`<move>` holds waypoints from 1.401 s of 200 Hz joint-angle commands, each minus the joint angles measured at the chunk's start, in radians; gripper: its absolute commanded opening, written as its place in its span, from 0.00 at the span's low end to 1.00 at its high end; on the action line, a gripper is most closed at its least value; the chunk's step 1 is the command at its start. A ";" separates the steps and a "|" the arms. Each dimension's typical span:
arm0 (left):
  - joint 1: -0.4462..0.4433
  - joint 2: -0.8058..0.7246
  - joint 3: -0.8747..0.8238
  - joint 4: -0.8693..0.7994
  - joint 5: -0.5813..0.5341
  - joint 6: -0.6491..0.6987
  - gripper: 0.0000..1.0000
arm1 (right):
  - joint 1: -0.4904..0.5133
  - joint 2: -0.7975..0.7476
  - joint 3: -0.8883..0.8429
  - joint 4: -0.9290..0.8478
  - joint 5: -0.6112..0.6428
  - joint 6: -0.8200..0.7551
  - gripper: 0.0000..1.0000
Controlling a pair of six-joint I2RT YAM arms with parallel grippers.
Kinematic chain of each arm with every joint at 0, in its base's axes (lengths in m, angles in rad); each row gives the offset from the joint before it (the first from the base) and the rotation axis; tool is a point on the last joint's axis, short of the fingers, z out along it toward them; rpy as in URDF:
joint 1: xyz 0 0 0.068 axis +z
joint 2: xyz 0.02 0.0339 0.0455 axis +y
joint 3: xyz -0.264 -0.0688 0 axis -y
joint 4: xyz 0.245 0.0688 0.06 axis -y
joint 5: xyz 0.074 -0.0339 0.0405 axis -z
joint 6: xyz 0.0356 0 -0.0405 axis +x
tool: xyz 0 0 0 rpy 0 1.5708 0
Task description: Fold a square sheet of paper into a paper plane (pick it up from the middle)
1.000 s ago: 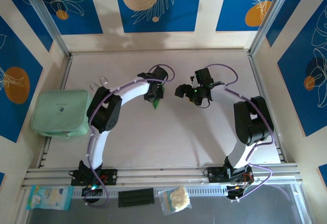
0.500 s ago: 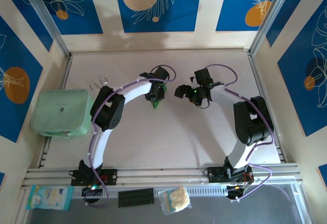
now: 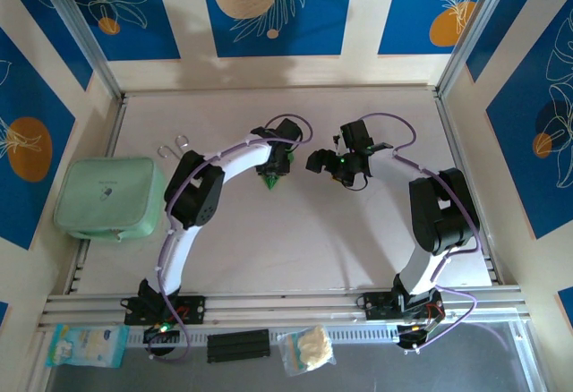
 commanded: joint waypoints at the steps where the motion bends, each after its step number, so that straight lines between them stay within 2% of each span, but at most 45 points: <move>1: -0.002 0.074 -0.008 -0.070 -0.039 -0.037 0.40 | 0.006 -0.018 0.010 -0.023 -0.014 0.000 0.87; 82: -0.002 0.086 0.034 -0.062 -0.006 -0.090 0.43 | 0.007 -0.006 0.017 -0.025 -0.015 0.004 0.87; 162: 0.001 -0.052 0.082 -0.092 -0.014 -0.075 0.45 | 0.006 -0.003 0.017 -0.020 -0.014 0.012 0.87; 195: 0.000 -0.103 0.077 -0.096 -0.014 -0.083 0.52 | 0.000 -0.020 0.017 -0.017 -0.006 0.023 0.87; 247: 0.003 -0.242 -0.003 -0.062 -0.058 -0.096 0.57 | -0.021 -0.093 0.060 -0.076 0.079 -0.028 0.88; 268: 0.014 -0.362 -0.093 -0.011 -0.116 -0.088 0.60 | -0.028 -0.153 0.090 -0.115 0.173 -0.095 0.91; 280: 0.028 -0.449 -0.175 0.040 -0.160 -0.074 0.66 | -0.031 -0.202 0.093 -0.118 0.247 -0.144 0.96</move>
